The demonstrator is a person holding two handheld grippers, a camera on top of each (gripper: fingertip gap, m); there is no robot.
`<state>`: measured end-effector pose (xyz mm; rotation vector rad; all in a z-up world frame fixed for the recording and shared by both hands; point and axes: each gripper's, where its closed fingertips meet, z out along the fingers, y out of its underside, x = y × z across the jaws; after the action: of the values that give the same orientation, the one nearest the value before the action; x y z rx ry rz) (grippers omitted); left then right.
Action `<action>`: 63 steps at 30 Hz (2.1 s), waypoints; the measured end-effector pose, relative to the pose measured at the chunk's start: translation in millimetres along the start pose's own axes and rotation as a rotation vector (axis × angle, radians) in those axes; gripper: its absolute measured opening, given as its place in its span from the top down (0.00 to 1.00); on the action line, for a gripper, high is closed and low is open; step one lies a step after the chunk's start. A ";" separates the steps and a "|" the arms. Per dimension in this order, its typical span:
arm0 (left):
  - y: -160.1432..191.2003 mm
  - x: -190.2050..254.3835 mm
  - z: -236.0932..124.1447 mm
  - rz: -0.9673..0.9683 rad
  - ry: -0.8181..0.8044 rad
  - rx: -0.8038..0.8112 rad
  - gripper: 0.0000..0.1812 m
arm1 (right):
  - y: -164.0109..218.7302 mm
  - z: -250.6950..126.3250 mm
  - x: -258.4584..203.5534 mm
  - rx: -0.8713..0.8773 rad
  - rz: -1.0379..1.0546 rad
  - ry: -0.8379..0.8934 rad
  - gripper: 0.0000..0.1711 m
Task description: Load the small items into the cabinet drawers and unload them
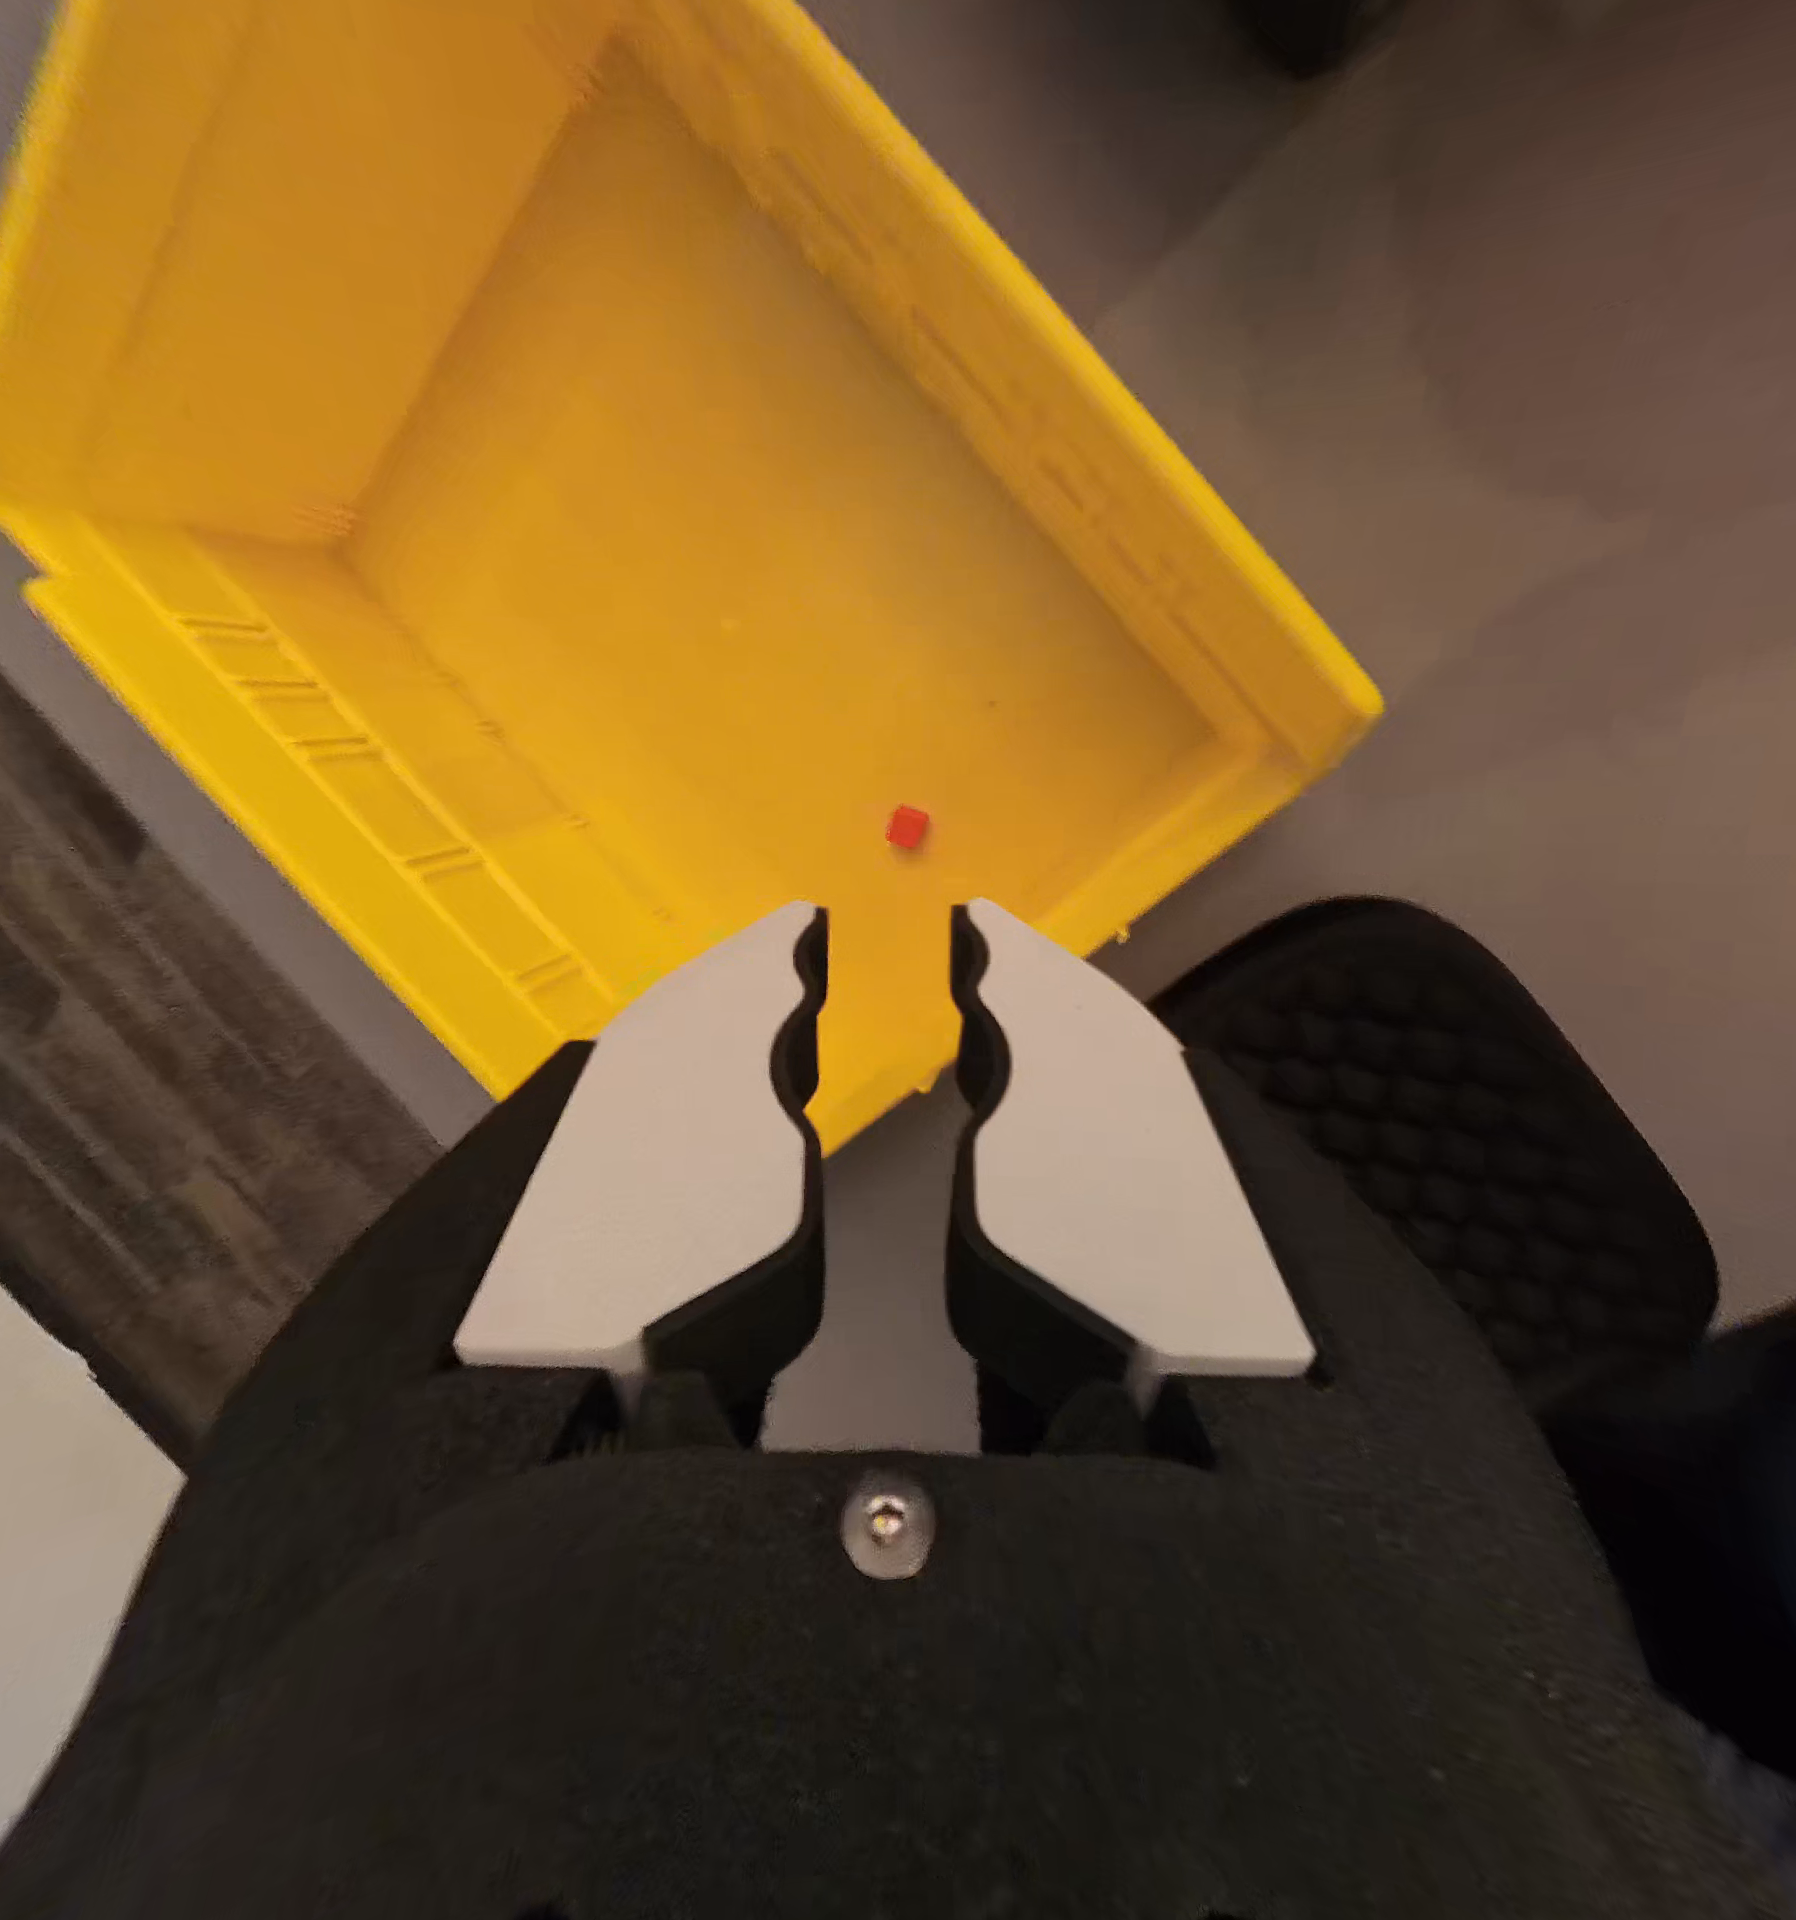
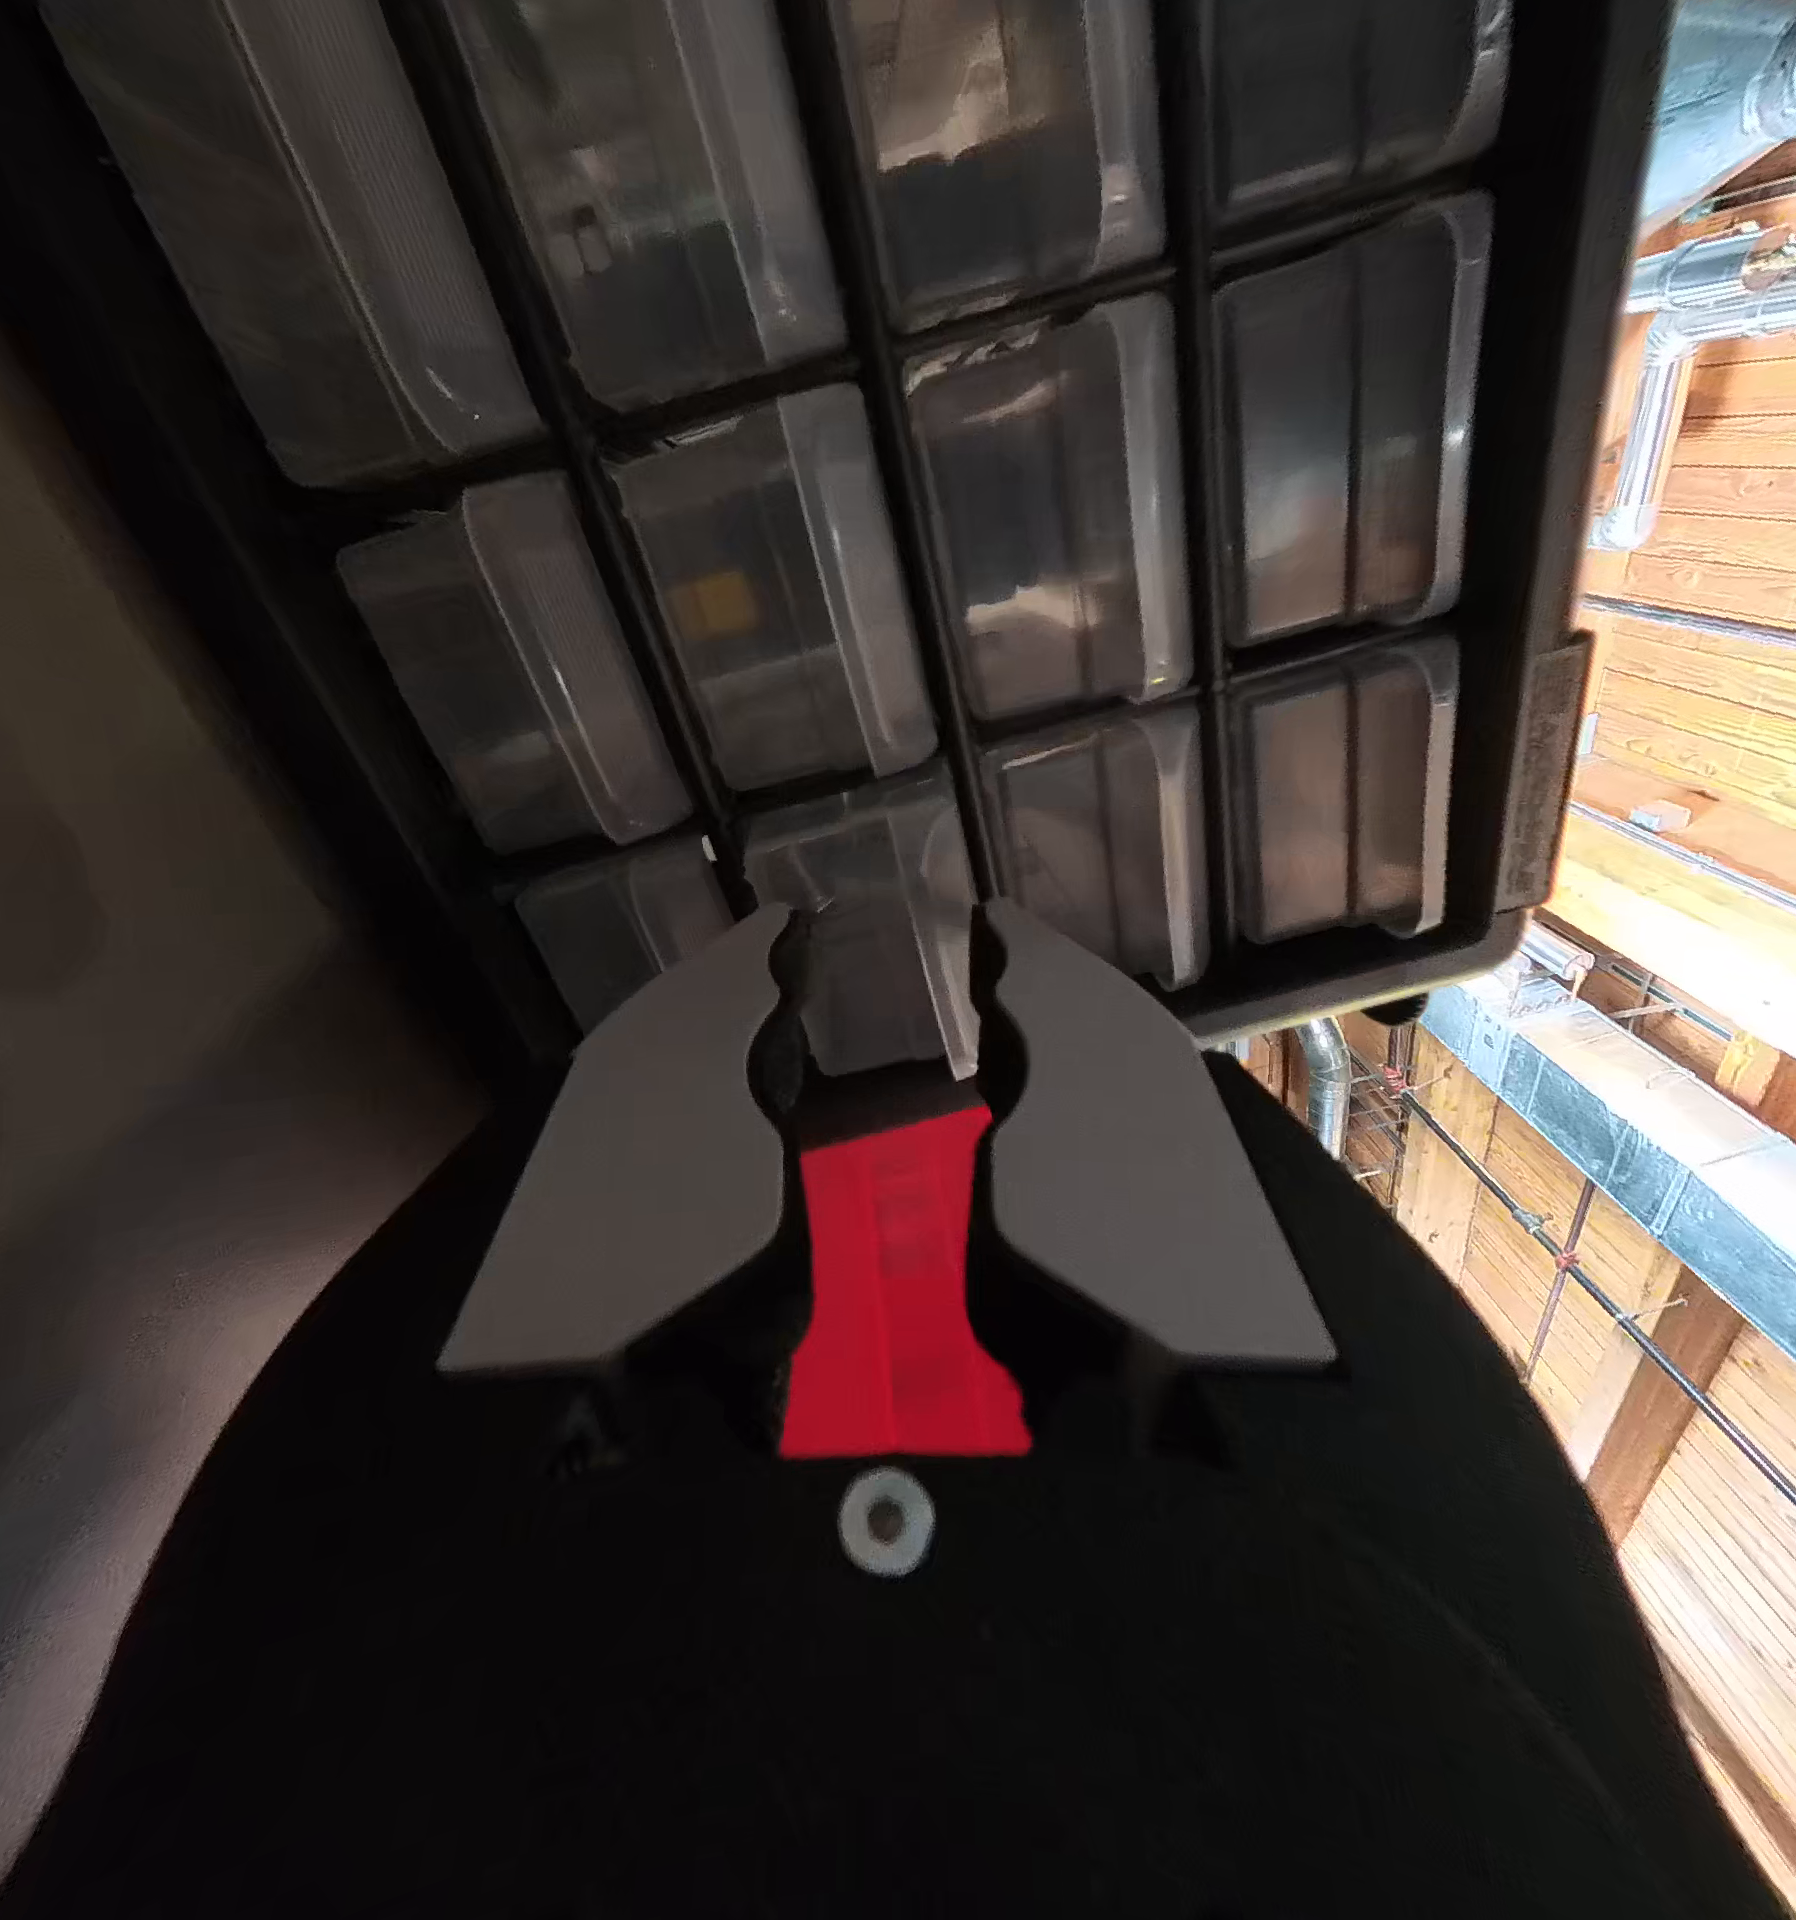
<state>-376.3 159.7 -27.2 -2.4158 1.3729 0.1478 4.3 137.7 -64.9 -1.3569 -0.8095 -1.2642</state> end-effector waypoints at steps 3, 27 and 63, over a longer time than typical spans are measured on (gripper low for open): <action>14.1 -11.3 10.9 0.009 -0.022 -0.086 0.87 | 0.7 5.5 -3.0 -0.014 -0.005 -0.014 0.79; 32.5 -36.4 43.3 -0.060 0.086 -0.187 0.88 | -157.9 -2.4 -74.6 0.290 -0.101 -0.176 0.86; 40.1 3.9 114.9 0.004 0.366 -0.423 0.87 | -154.9 -30.2 -74.4 0.274 -0.132 -0.221 0.93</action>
<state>-398.6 178.8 -145.3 -2.9007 1.6383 -0.0083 -165.3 153.9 -102.4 -1.2486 -1.1969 -1.0673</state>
